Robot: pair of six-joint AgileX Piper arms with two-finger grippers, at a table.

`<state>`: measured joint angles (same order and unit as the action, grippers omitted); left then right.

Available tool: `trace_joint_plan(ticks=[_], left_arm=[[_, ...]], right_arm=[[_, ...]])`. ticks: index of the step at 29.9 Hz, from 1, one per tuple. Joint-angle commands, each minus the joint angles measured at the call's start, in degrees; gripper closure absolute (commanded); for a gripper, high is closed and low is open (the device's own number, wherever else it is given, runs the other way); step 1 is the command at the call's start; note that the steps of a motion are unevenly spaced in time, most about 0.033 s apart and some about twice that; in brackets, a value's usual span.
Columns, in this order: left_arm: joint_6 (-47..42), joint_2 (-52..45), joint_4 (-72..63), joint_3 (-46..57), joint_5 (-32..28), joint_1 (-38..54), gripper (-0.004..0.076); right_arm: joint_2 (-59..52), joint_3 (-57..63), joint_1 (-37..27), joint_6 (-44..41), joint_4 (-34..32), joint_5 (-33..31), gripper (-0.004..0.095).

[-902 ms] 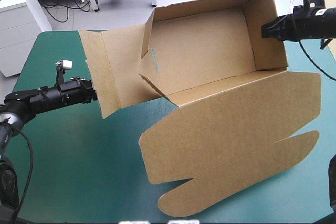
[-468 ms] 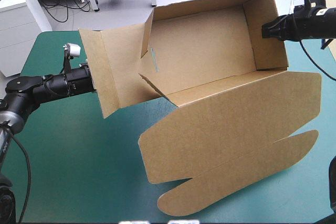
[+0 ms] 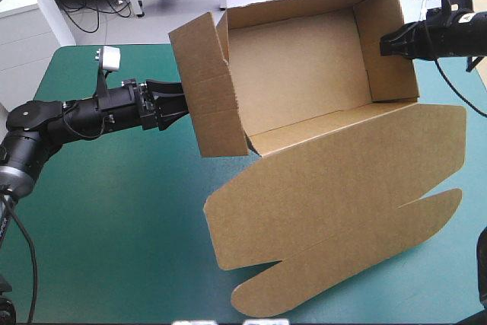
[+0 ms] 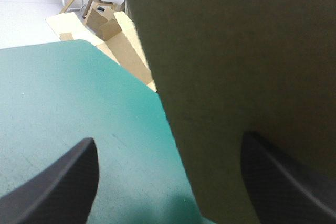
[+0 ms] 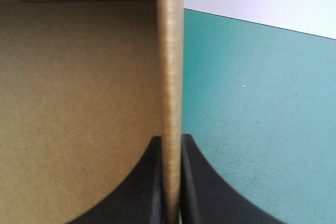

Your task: Fold the box

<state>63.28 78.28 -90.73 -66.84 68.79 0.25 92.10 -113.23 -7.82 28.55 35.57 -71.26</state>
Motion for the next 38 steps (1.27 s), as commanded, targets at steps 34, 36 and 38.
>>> trace_joint_plan(ticks=[34, 36, 38], left_arm=[[-2.44, -2.36, -1.31, -4.78, -13.62, -4.38, 0.0114], [-1.4, -2.36, -0.76, -4.78, -19.6, -7.06, 0.0115], [-1.4, -2.36, 2.21, -5.24, -27.1, -10.73, 0.0115]], right_arm=[[-2.98, -1.68, 23.3, -19.94, -22.71, 28.52, 0.092], [-2.98, -1.68, 23.3, -21.11, -23.7, 28.89, 0.092], [-2.98, -1.68, 23.3, -21.33, -24.35, 29.0, 0.092]])
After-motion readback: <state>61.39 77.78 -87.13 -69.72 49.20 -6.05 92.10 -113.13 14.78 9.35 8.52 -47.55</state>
